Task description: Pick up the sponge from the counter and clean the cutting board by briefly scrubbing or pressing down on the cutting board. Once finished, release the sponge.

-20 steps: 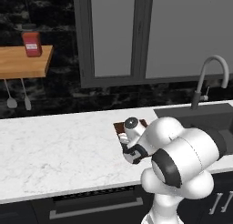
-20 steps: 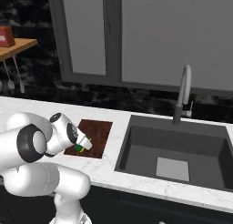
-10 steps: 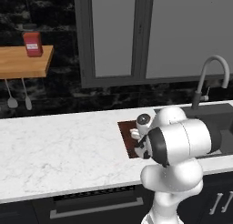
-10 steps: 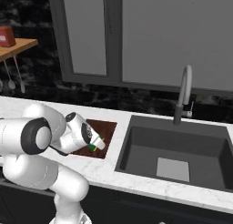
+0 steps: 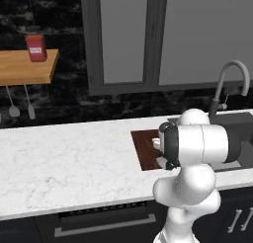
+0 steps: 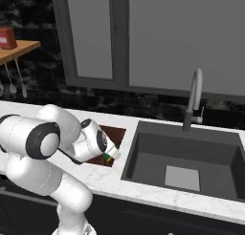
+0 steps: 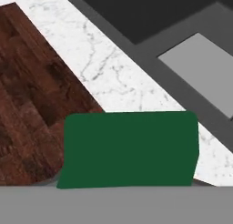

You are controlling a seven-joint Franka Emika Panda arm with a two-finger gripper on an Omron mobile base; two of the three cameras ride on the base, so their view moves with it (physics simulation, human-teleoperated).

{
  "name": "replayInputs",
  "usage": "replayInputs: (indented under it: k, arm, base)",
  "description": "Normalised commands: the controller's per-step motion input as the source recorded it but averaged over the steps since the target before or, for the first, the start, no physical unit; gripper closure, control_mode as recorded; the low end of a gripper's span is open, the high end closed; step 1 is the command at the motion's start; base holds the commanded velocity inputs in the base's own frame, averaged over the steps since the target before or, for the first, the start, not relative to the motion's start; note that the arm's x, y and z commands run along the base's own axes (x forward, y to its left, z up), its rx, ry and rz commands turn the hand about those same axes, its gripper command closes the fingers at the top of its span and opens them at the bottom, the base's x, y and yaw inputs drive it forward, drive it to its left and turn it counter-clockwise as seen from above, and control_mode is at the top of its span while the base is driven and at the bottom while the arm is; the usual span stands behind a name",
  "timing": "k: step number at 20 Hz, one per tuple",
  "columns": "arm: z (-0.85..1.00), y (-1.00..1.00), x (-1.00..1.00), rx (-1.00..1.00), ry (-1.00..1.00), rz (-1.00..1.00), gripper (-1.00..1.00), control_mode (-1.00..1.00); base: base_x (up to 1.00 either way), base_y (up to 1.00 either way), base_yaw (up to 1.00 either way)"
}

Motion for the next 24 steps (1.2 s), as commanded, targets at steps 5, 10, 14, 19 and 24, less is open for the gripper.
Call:
replayInputs:
  k: [5, 10, 14, 19, 24]
  arm:
    - [-0.44, -0.79, -0.09, 0.00, 0.00, -0.07, 1.00, -1.00]
    - [-0.50, -0.07, 0.02, -0.01, -0.14, -0.06, 1.00, -1.00]
    - [-0.37, 0.00, 0.31, 0.00, -0.18, -0.04, 1.00, -1.00]
    - [-0.08, 0.00, 0.39, 0.00, -0.12, -0.04, 1.00, -1.00]
    - [-0.25, 0.00, 0.59, 0.00, -0.14, -0.03, 1.00, -1.00]
  base:
    - [0.00, 0.00, 0.00]
    - [0.00, 0.00, 0.00]
    - [0.00, 0.00, 0.00]
    - [0.00, 0.00, 0.00]
    - [0.00, 0.00, 0.00]
